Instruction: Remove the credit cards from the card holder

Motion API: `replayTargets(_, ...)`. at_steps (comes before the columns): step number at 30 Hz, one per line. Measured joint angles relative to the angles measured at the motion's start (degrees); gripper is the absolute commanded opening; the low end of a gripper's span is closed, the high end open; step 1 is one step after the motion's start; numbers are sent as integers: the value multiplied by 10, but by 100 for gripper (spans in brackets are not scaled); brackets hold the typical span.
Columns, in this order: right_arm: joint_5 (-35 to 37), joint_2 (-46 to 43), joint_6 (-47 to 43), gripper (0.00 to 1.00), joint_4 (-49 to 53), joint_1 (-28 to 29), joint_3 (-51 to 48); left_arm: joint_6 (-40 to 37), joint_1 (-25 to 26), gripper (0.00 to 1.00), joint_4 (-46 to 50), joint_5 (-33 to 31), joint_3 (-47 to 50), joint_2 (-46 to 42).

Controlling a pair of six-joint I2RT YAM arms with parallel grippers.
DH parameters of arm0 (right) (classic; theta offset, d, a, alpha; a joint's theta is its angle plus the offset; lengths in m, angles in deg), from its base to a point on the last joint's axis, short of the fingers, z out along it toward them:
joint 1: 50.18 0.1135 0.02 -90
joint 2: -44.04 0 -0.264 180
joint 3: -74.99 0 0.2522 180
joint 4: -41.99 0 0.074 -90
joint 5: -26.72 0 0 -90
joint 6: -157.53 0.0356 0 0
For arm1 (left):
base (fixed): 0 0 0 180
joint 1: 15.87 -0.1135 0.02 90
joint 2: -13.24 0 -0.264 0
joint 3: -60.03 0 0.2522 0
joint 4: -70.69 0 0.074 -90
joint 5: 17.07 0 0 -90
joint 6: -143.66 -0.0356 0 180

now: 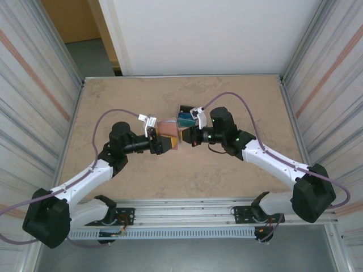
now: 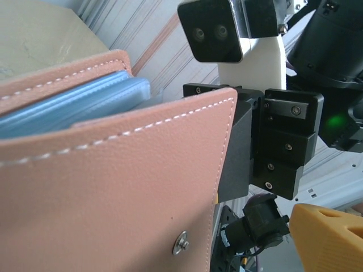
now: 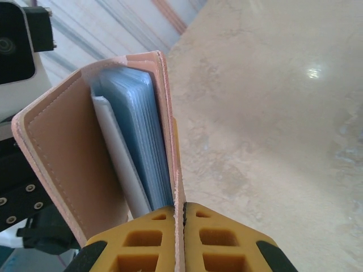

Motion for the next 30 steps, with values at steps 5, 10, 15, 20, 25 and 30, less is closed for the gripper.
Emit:
replayTargets(5, 48, -9, -5, 0, 35, 16, 16, 0, 4, 99, 23, -23, -10, 17)
replayTargets(10, 100, -17, -13, 0, 78, 40, 43, -1, 12, 97, 46, -41, -24, 33)
replayTargets(15, 149, -17, -24, 0, 113, 54, 66, -7, 22, 89, 62, -58, -36, 36)
replayTargets(20, 174, -20, -28, 0, 130, 58, 67, -11, 23, 84, 81, -72, -36, 35)
replayTargets(25, 186, -33, -28, 0, 137, 59, 67, -16, 23, 78, 97, -82, -36, 31)
replayTargets(30, 191, -52, -32, 0, 136, 60, 67, -21, 23, 58, 107, -90, -36, 30)
